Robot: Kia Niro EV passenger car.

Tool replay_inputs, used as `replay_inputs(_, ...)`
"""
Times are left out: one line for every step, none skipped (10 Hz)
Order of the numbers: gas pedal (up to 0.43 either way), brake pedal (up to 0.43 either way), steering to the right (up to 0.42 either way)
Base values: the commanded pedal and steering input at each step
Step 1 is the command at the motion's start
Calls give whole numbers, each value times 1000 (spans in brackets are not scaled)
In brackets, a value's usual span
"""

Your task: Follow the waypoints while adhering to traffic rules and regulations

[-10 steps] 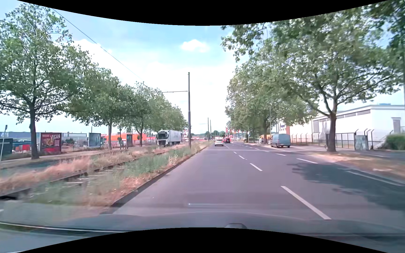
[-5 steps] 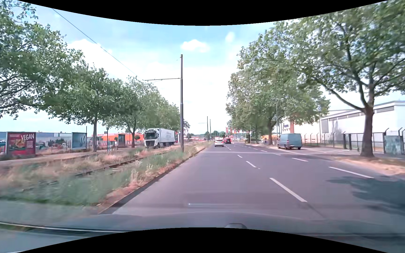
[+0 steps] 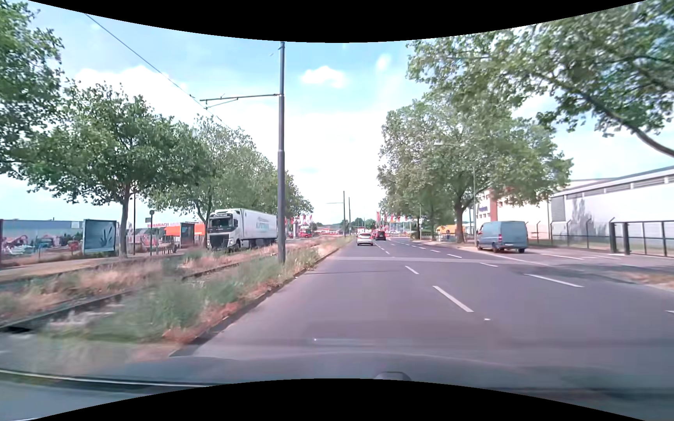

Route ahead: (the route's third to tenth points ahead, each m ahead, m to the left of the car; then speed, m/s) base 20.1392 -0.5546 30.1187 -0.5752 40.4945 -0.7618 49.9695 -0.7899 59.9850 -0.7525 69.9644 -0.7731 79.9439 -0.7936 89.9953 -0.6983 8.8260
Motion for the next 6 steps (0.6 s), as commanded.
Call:
replay_inputs(0, 0, -4)
replay_inputs(0, 0, -4)
replay_inputs(0, 0, -4)
replay_inputs(0, 0, -4)
replay_inputs(0, 0, -4)
replay_inputs(0, 0, -4)
